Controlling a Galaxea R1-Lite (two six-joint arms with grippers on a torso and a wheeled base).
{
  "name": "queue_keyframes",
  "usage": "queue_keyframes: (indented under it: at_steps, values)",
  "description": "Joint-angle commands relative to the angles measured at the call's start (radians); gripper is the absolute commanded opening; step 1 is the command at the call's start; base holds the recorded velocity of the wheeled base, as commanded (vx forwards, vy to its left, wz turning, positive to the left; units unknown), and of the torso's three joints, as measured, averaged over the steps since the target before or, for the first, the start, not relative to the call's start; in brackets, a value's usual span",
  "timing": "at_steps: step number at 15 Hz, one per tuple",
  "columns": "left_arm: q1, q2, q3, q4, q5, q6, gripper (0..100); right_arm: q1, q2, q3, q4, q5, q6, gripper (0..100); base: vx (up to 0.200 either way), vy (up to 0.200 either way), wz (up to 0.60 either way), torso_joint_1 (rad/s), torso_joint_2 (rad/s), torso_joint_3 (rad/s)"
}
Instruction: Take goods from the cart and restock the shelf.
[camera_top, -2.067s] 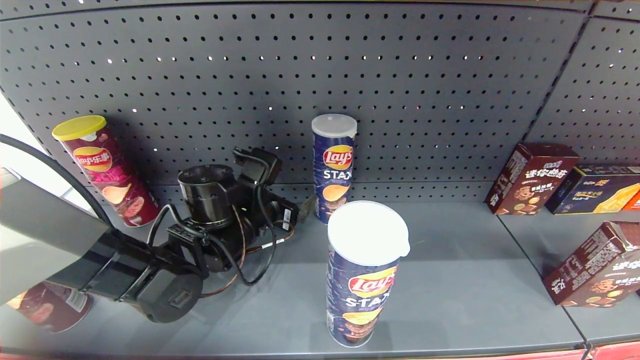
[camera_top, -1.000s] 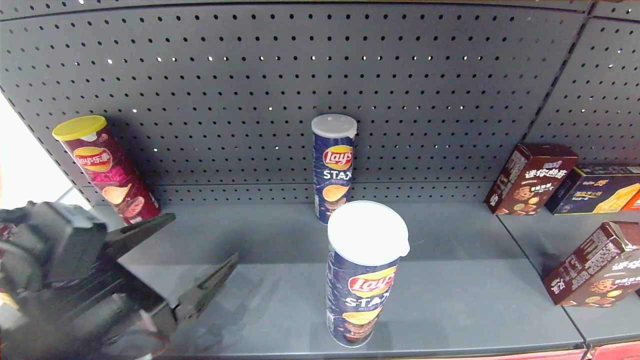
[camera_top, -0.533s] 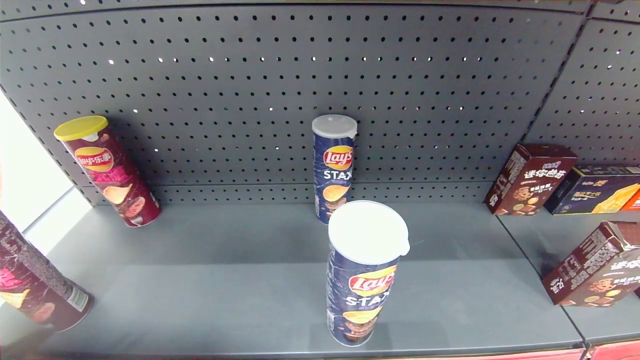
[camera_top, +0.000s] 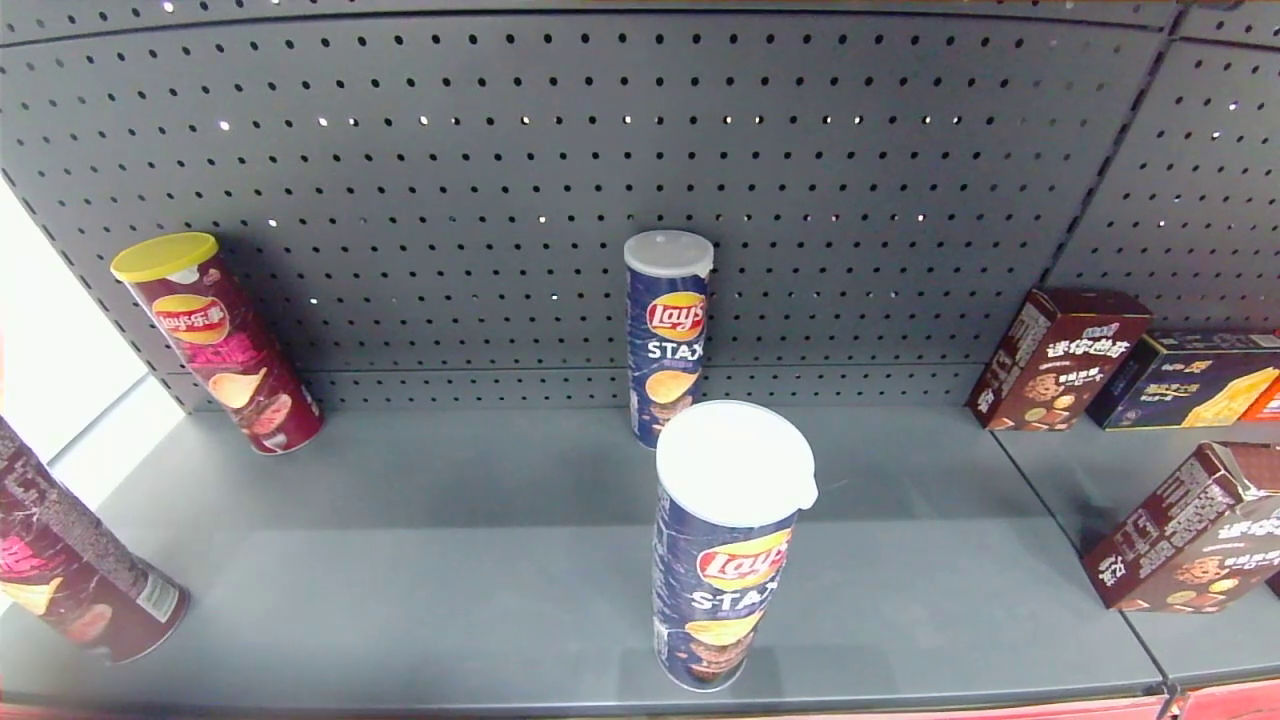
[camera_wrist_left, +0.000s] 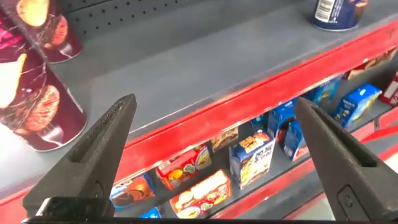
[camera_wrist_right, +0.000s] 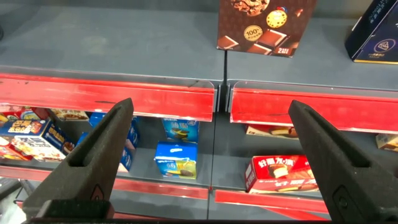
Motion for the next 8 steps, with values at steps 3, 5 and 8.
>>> queue_keyframes:
  at_steps: [3, 5, 8]
  values:
    - [0.031, -0.011, 0.018, -0.033, 0.003, -0.033, 100, 0.000, 0.002, 0.000, 0.000, 0.000, -0.001, 100, 0.000, 0.000, 0.00, 0.000, 0.00, 0.000]
    - [0.246, 0.187, 0.030, -0.059, -0.113, -0.011, 100, 0.000, 0.002, 0.000, 0.000, 0.000, -0.001, 100, 0.000, 0.000, 0.00, 0.000, 0.00, 0.000]
    - [0.620, 0.035, 0.030, -0.025, -0.257, -0.014, 100, 0.000, 0.002, 0.000, 0.000, 0.000, -0.001, 100, 0.000, 0.000, 0.00, 0.000, 0.00, 0.000]
